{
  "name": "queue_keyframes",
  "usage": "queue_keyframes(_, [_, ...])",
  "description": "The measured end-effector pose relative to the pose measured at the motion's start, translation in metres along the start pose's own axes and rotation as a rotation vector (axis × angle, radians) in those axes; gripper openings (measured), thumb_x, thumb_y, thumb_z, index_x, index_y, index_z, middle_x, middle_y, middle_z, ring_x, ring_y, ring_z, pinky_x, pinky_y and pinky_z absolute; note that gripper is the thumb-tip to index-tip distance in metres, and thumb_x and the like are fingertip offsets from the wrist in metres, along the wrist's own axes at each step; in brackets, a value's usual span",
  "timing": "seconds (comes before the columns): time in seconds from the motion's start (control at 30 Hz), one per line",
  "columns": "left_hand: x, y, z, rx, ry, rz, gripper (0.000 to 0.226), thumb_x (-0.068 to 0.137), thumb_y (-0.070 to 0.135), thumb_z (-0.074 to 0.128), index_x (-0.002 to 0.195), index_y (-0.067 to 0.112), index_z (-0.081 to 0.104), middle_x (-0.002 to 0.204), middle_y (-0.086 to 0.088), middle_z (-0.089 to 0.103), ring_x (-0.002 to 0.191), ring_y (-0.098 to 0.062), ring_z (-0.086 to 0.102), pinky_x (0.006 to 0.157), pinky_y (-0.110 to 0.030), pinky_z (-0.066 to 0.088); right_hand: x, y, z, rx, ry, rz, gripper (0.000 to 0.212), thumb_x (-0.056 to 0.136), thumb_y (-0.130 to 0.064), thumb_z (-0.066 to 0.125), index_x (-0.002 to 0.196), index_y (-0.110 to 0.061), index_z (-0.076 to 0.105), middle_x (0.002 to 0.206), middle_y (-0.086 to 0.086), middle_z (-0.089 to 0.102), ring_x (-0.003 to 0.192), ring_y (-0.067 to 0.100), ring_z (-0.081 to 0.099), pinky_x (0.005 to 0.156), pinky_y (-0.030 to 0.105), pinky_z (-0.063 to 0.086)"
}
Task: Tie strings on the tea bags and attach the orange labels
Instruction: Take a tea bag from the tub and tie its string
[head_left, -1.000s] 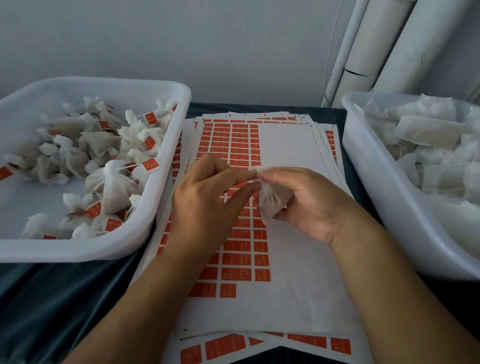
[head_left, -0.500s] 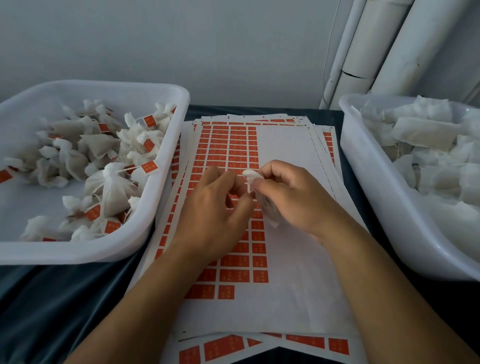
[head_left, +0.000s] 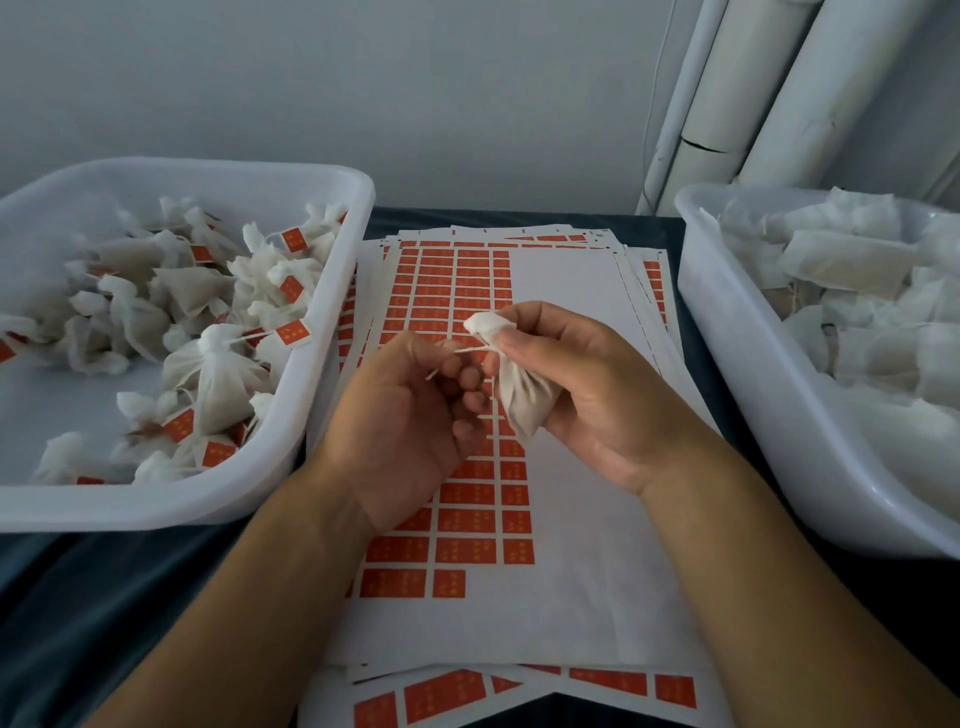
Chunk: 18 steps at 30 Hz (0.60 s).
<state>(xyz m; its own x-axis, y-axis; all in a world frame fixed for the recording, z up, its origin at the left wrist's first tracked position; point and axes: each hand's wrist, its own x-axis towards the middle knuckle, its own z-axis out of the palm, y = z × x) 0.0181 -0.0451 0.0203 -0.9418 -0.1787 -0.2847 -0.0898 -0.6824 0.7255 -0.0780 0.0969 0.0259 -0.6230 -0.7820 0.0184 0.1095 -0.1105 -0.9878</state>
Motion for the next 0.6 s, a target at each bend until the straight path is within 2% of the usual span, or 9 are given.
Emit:
queue_keyframes(0.1, [-0.0001, 0.0031, 0.0006, -0.122, -0.023, 0.005, 0.014, 0.076, 0.017, 0.049, 0.064, 0.017, 0.055, 0.072, 0.0, 0.054, 0.061, -0.01, 0.049, 0.052, -0.02, 0.042, 0.0003, -0.0011, 0.001, 0.053, 0.012, -0.02, 0.011, 0.098, -0.024, 0.064, 0.107, -0.02, 0.07, 0.088, -0.005, 0.071, 0.085, 0.007, 0.069, 0.074, 0.023, 0.055])
queue_keyframes(0.27, [0.0003, 0.0014, 0.0018, -0.157, -0.028, 0.067, 0.014, 0.076, 0.016, 0.049, 0.064, 0.017, 0.055, 0.073, 0.0, 0.053, 0.063, -0.01, 0.049, 0.054, -0.02, 0.041, 0.0, -0.0006, 0.0005, 0.058, 0.024, -0.033, 0.01, 0.097, -0.024, 0.063, 0.103, -0.024, 0.071, 0.087, -0.007, 0.07, 0.084, 0.005, 0.068, 0.073, 0.022, 0.054])
queue_keyframes(0.43, [-0.0001, 0.0022, -0.0009, -0.144, -0.058, 0.05, 0.013, 0.075, 0.017, 0.05, 0.065, 0.017, 0.058, 0.075, 0.0, 0.053, 0.064, -0.01, 0.049, 0.056, -0.021, 0.042, -0.0017, -0.0028, 0.0017, 0.036, -0.097, 0.022, 0.03, 0.091, -0.028, 0.067, 0.12, -0.026, 0.07, 0.097, -0.004, 0.069, 0.086, 0.011, 0.067, 0.071, 0.026, 0.055])
queue_keyframes(0.5, [0.0001, 0.0015, -0.0028, -0.106, -0.084, 0.033, 0.013, 0.078, 0.018, 0.048, 0.07, 0.015, 0.057, 0.083, -0.005, 0.054, 0.069, -0.012, 0.048, 0.059, -0.022, 0.043, -0.0021, -0.0011, 0.0042, 0.003, -0.113, -0.004, 0.032, 0.089, -0.024, 0.07, 0.121, -0.028, 0.071, 0.1, -0.005, 0.07, 0.086, 0.014, 0.067, 0.075, 0.027, 0.056])
queue_keyframes(0.6, [0.0006, 0.0006, -0.0036, -0.087, -0.094, 0.022, 0.015, 0.082, 0.019, 0.045, 0.078, 0.012, 0.058, 0.113, -0.011, 0.045, 0.081, -0.017, 0.044, 0.067, -0.025, 0.043, -0.0032, 0.0029, 0.0089, -0.044, -0.109, -0.059, 0.02, 0.088, -0.017, 0.072, 0.106, -0.026, 0.078, 0.101, -0.003, 0.07, 0.092, 0.018, 0.065, 0.077, 0.028, 0.057])
